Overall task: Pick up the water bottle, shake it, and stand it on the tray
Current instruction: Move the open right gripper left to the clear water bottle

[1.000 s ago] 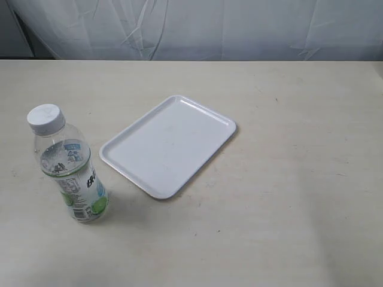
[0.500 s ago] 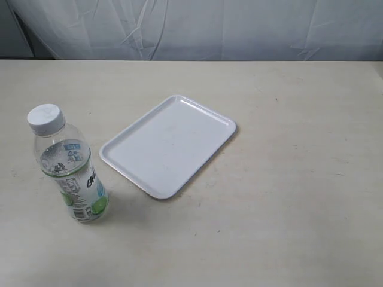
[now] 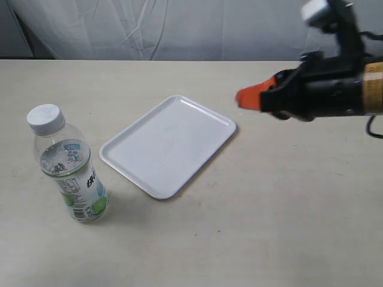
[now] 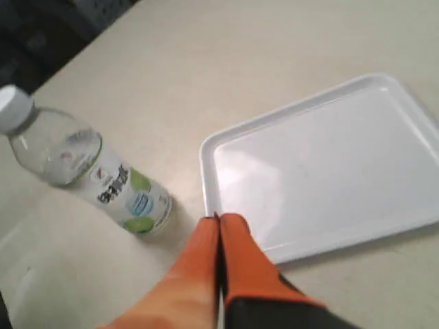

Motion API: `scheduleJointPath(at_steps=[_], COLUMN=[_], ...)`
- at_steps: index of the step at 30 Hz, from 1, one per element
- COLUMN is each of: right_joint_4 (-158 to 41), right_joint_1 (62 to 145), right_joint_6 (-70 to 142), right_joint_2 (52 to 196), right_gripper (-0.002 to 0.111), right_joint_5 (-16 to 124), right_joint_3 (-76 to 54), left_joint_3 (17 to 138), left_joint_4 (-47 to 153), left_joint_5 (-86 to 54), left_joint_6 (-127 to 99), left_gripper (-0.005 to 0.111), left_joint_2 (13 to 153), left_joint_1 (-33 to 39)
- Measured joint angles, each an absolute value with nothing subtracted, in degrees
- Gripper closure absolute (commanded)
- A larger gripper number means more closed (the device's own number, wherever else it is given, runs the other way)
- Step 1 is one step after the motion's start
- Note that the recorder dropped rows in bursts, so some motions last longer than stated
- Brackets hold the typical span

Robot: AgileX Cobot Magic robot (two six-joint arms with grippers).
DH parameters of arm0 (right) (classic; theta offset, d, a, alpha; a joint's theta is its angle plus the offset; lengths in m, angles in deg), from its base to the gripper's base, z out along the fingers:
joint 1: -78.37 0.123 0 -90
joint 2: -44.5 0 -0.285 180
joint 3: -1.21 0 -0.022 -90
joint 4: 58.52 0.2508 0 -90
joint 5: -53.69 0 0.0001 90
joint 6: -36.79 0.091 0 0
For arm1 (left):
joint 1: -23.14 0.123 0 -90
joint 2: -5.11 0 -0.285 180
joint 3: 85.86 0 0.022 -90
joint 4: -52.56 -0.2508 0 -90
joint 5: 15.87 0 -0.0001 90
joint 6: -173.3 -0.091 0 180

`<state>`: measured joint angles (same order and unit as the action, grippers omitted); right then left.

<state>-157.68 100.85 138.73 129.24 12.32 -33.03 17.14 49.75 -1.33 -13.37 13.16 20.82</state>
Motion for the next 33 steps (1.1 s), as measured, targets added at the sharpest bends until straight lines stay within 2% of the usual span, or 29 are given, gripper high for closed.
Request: scheduleJointPath(at_steps=[1,3,4,5,7,9,10,11,19,33], right_joint_4=[-157.92,-158.39,-158.48,-158.48,-158.48,-158.48,-158.48,-158.48,-157.13,-155.1], right_joint_1=[103.51,114.49,118.46,121.98,127.57,131.0,132.36,133.57,138.37,141.88], right_joint_6=[137.82,134.73,133.95,133.57,133.21,133.21,133.09,133.09,133.09,132.9], right_joint_2=[130.83,136.22,138.12,139.96,143.77,147.18,148.67,149.93,153.96,154.76], right_gripper=[0.109,0.109,0.107,0.099,0.072,0.031,0.018,0.014,0.012,0.012], right_joint_5=[13.76,21.61,24.79,27.81,31.94,33.05,33.63,34.74,43.95,45.51], right_joint_3=[-32.21,-29.85,-28.9,-27.92,-25.76,-22.75,-21.34,-20.06,-16.4,-13.39], left_joint_3=[17.14,17.14,17.14,17.14,17.14,17.14,17.14,17.14,17.14,17.14], left_joint_4=[49.75,49.75,49.75,49.75,49.75,49.75,49.75,49.75,49.75,49.75], left_joint_5=[-1.33,-1.33,-1.33,-1.33,-1.33,-1.33,-1.33,-1.33,-1.33,-1.33], left_joint_6=[-13.37,-13.37,-13.37,-13.37,-13.37,-13.37,-13.37,-13.37,-13.37,-13.37], left_gripper=[0.106,0.106,0.106,0.106,0.106,0.106,0.106,0.106,0.106,0.106], left_joint_2=[13.16,13.16,13.16,13.16,13.16,13.16,13.16,13.16,13.16,13.16], left_joint_1=[20.82,20.82,20.82,20.82,20.82,20.82,20.82,20.82,20.82,20.82])
